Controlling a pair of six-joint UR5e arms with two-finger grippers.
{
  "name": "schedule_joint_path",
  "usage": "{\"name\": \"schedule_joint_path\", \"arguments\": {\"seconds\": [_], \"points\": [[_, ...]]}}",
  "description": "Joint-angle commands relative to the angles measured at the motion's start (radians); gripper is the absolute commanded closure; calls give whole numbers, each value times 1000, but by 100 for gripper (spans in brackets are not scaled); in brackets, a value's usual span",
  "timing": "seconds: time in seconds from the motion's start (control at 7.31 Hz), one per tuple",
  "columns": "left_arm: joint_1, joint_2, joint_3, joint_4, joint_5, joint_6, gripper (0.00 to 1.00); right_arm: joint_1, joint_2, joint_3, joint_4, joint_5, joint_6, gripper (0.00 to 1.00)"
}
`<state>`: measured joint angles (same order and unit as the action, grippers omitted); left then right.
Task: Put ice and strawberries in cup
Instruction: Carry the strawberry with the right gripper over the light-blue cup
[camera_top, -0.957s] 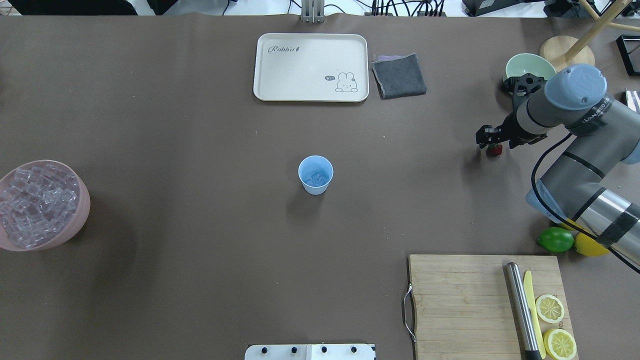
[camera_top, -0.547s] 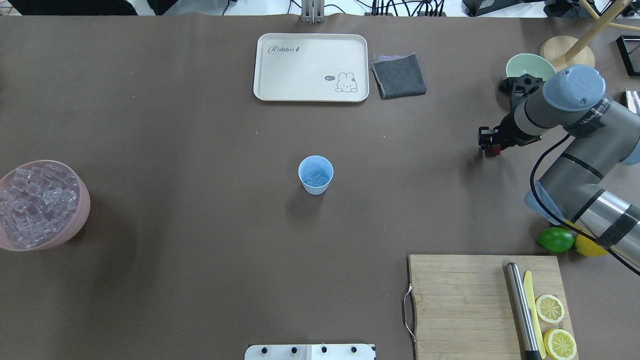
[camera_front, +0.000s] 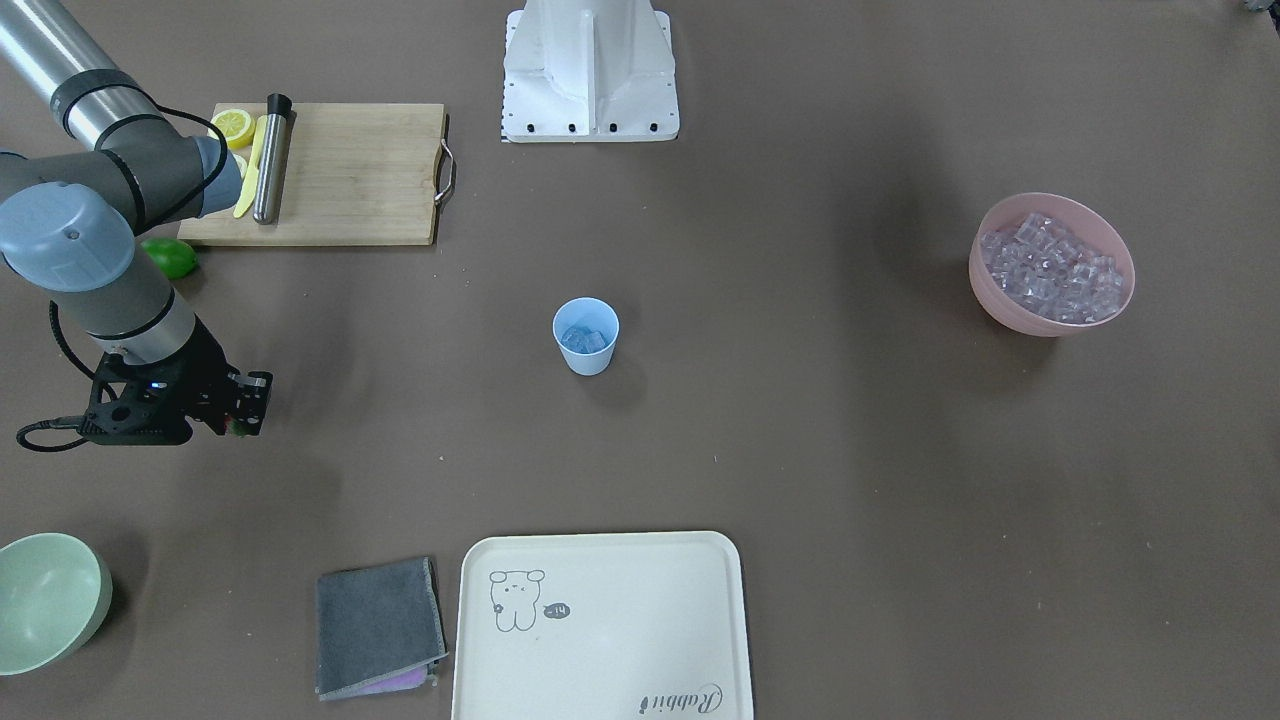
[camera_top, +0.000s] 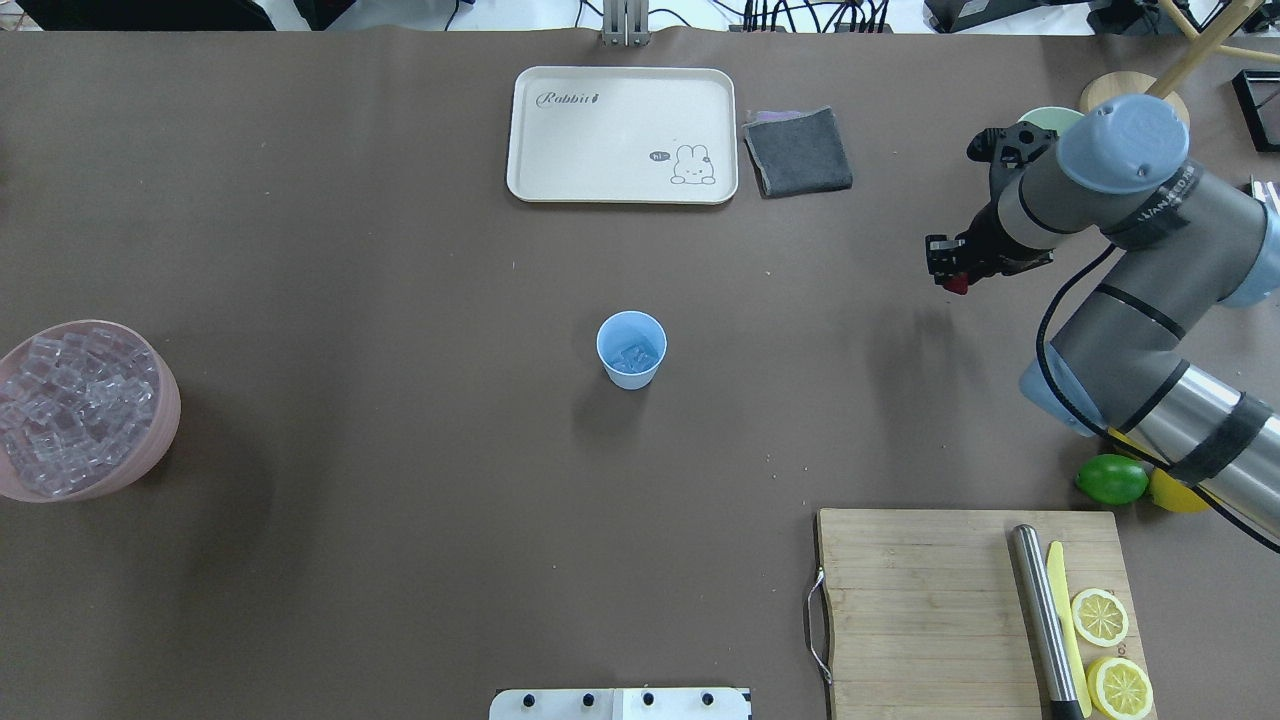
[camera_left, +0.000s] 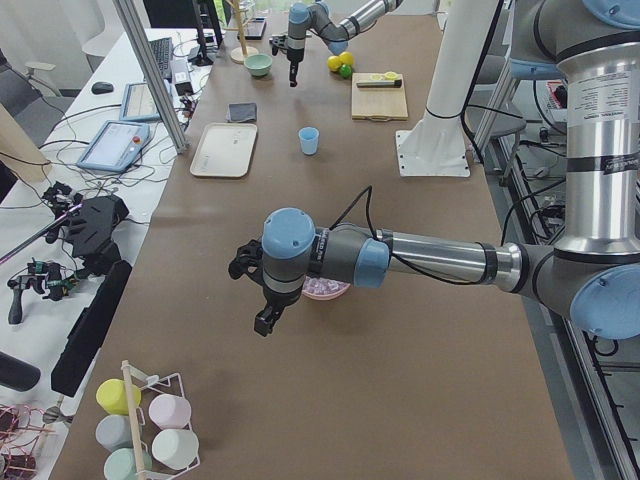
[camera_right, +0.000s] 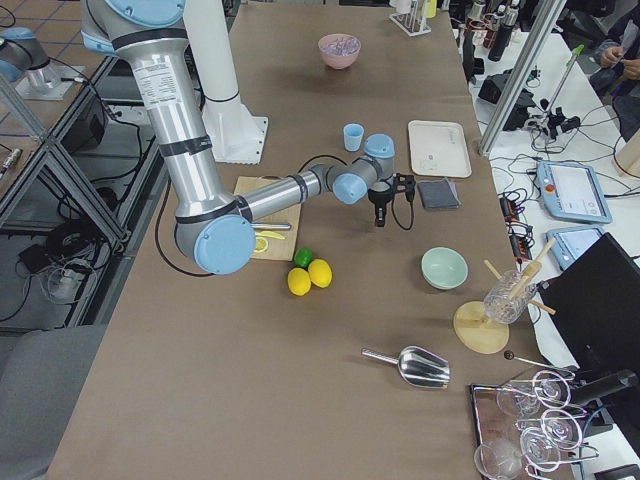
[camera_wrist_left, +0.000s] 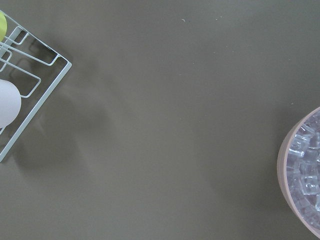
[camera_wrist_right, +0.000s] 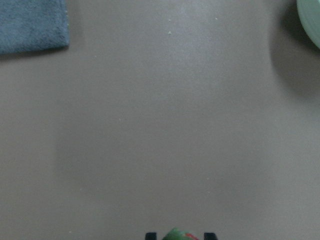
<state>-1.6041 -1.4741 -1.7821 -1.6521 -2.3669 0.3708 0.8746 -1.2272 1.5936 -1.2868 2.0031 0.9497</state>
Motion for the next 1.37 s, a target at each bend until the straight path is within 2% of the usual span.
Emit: {"name": "schedule_joint_path", "arguments": {"seconds": [0.0,0.27,0.41,0.68,0.82,0.96,1.23], "points": [[7,0,1,0,0,0,1,-11,101,55,-100,-7,30,100],[10,3,3,0,0,0,1,-89,207,100,-106,-6,131,100],[18,3,3,2,0,0,1,-141,272,98,-111,-23,250,100],[27,8,3,0,0,-1,1,-263,340,92,-144,-172,324,100],[27,11,1,-2,0,-1,1,-310,389,92,-219,-190,333,100],[27,21,0,-8,0,0,1,-363,403,89,-236,-251,377,100],[27,21,0,-9,0,0,1,-393,420,69,-236,-280,382,100]]}}
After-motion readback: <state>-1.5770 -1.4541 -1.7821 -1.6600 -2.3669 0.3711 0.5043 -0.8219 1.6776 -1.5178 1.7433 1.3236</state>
